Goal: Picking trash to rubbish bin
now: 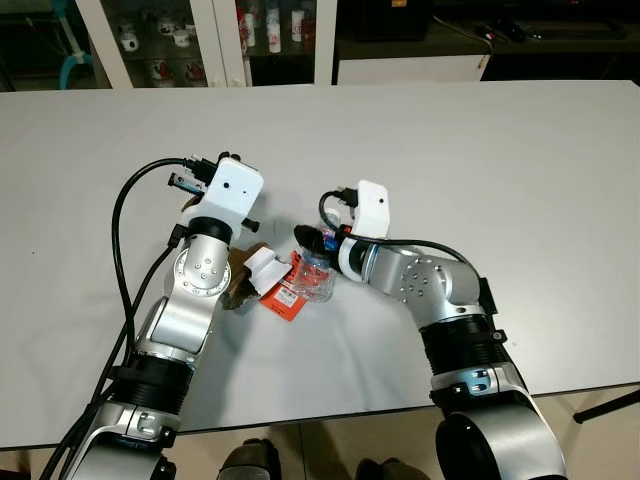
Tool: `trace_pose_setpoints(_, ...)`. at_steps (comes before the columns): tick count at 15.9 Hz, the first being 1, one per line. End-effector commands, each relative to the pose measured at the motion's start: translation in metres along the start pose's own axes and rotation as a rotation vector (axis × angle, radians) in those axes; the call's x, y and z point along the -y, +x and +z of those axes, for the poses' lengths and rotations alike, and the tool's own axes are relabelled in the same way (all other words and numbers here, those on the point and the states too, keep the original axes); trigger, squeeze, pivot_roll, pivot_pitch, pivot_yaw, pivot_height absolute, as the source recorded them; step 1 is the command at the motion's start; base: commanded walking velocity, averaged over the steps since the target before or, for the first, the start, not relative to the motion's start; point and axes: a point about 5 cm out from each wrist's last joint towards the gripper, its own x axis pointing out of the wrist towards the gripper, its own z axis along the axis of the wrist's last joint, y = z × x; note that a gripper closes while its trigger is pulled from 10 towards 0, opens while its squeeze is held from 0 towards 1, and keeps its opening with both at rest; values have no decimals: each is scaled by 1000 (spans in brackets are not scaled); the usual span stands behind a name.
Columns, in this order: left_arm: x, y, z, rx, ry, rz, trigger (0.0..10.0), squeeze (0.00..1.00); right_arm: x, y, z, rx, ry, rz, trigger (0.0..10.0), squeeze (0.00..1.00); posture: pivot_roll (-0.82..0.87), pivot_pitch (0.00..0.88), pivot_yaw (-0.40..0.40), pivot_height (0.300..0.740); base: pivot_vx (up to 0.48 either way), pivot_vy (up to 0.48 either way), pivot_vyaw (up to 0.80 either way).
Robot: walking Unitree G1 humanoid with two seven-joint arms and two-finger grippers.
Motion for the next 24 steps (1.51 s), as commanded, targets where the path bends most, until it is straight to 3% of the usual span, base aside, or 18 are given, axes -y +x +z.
trace_pose_setpoints(1, 0, -2, 3, 10, 13, -14, 10000, 0, -18, 4, -3, -4, -3, 52, 10000, 0, 6, 125, -37, 720, 0, 0, 0)
trace_pose_setpoints(5, 0, -2, 3, 10, 16, -17, 10000, 0, -13, 6, -12, -16, -45, 38, 10000, 0, 5, 126, -37, 720, 0, 0, 0)
trace_pose_setpoints(6, 1, -2, 3, 10, 16, -17, 10000, 0, -12, 6, -12, -17, -46, 38, 8471, 0, 5, 126, -37, 720, 0, 0, 0)
trace_pose_setpoints(7, 1, -2, 3, 10, 17, -18, 10000, 0, -12, 5, -14, -17, -51, 41, 0, 0, 5, 127, -37, 720, 0, 0, 0)
trace_pose_setpoints(20, 1, -1, 2, 6, 33, -31, 10000, 0, -7, 3, -8, 21, -44, 43, 0, 0, 4, 123, -20, 720, 0, 0, 0)
trace_pose_setpoints(21, 1, -1, 2, 5, 30, -30, 10000, 0, -6, 1, 0, 81, -20, 42, 10000, 0, 7, 120, -18, 720, 0, 0, 0)
trace_pose_setpoints(24, 2, -3, -3, -8, -15, -33, 10000, 0, 6, -26, 53, 499, 21, -7, 10000, 0, 1, 113, -6, 720, 0, 0, 0)
